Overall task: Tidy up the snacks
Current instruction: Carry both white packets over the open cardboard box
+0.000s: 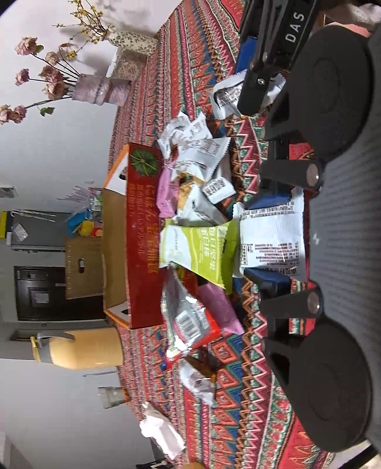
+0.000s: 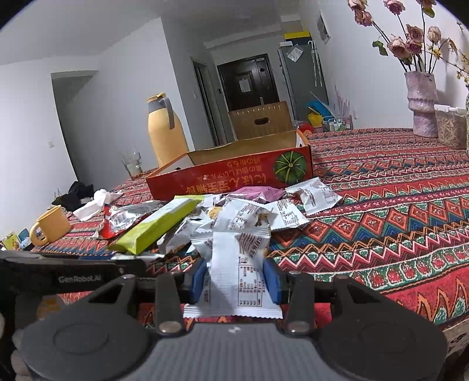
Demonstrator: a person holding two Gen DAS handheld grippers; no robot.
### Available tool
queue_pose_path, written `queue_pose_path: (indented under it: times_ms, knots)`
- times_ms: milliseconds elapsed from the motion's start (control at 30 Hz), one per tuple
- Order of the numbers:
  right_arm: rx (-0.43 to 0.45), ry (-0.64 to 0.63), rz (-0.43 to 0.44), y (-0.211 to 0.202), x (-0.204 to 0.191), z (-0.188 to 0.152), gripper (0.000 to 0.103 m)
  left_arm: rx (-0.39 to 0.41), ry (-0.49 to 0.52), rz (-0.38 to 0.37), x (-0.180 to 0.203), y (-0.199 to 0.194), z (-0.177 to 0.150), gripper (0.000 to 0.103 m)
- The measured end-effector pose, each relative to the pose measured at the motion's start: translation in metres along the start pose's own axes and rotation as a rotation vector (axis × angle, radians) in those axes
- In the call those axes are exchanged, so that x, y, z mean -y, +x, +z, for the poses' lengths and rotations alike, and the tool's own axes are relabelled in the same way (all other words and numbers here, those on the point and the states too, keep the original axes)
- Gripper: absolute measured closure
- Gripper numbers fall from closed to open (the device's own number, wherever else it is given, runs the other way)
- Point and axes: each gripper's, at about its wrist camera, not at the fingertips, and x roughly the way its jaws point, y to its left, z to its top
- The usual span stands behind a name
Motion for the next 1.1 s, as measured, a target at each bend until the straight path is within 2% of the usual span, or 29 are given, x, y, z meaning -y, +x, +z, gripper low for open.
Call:
queue_pose_path:
  times_ms: [200,433,833,1100]
  knots:
    - [-0.005,-0.005,-0.011,0.004,-0.002,0.002,0.061,0.021,-0.016,0.025,-0.009,0.001,0.006,0.061]
    - [-0.024,-0.009,-0.018,0.011,-0.004,0.002,0.061,-0.002,-0.039,0.082,-0.026,0.009,0.005,0.061]
    - [-0.03,-0.021,-0.033,0.022,-0.009,0.007,0.061,0.105,-0.035,0.115,-0.039,-0.004,0.028,0.061]
    - [-0.004,-0.037,-0.04,0.036,-0.015,0.025,0.061,0.133,-0.054,0.136,-0.054,0.005,0.046,0.061]
